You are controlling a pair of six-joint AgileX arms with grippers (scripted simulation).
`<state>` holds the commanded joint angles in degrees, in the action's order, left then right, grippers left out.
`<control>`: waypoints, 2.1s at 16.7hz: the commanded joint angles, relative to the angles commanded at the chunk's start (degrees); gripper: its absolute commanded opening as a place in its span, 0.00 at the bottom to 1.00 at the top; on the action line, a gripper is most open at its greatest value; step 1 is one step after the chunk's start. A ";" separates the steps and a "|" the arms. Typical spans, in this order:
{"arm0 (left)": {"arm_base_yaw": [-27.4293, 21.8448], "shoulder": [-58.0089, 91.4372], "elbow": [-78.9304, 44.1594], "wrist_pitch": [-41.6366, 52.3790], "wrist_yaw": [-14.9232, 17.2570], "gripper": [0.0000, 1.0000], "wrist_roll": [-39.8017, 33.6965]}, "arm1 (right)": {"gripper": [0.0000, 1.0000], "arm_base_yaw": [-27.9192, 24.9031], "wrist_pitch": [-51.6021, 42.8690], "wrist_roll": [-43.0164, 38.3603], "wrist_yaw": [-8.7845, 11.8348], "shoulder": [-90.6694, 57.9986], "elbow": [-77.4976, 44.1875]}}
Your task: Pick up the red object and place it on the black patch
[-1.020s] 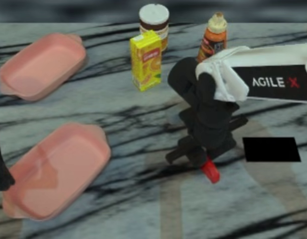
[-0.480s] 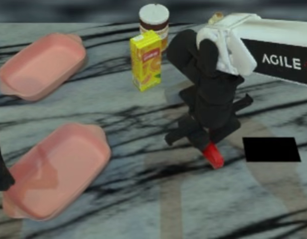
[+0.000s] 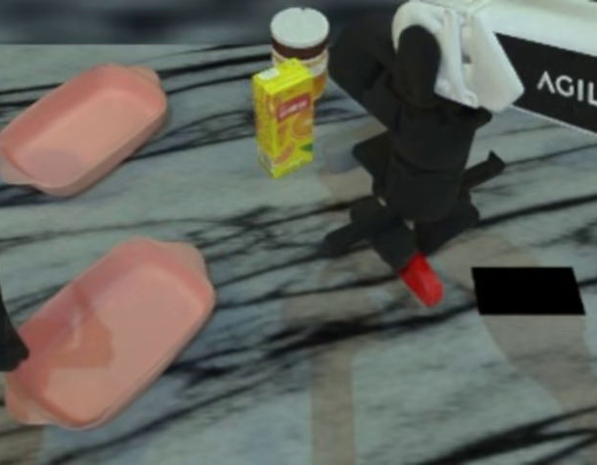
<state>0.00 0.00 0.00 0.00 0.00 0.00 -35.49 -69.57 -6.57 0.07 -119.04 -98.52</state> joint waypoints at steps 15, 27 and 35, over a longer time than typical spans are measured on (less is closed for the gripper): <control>0.00 0.00 0.00 0.00 0.00 1.00 0.00 | 0.00 11.22 -1.45 -56.42 -0.20 2.12 3.12; 0.00 0.00 0.00 0.00 0.00 1.00 0.00 | 0.00 20.91 0.48 -98.27 -0.23 8.56 8.42; 0.00 0.00 0.00 0.00 0.00 1.00 0.00 | 0.00 20.79 4.67 -98.37 -0.20 7.13 11.29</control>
<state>0.00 0.00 0.00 0.00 0.00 0.00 -14.70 -64.90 -104.94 -0.13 -111.91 -87.23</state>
